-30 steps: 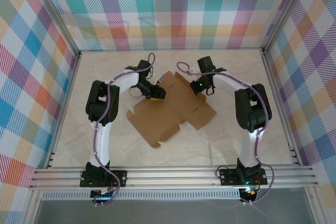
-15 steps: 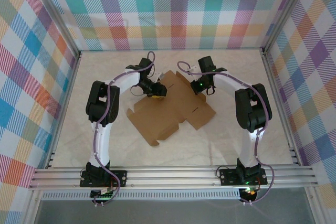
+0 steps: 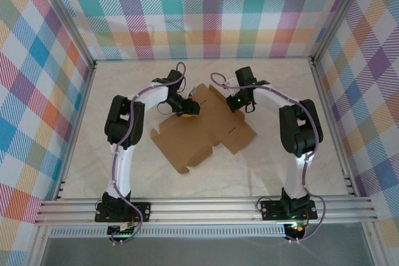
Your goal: Fold the paper box
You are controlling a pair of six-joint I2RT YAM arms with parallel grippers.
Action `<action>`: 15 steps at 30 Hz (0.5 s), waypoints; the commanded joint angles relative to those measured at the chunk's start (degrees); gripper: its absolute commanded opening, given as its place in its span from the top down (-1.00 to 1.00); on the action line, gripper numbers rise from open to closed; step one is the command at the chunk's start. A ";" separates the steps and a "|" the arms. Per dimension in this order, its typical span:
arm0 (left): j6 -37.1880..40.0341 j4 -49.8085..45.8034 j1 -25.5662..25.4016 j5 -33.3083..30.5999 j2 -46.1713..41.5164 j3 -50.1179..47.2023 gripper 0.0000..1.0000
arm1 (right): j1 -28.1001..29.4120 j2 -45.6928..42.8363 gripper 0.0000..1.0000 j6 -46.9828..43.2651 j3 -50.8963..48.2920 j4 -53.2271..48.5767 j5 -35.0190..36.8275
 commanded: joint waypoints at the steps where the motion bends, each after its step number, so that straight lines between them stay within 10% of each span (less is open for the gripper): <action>1: -0.32 -2.84 -1.27 -4.18 1.93 0.72 0.05 | 0.10 0.13 1.00 0.62 0.21 -0.13 -1.03; 15: 0.42 18.16 -0.14 -5.36 -16.95 -10.18 -0.44 | 0.43 -5.58 1.00 -5.47 -6.71 8.11 -3.47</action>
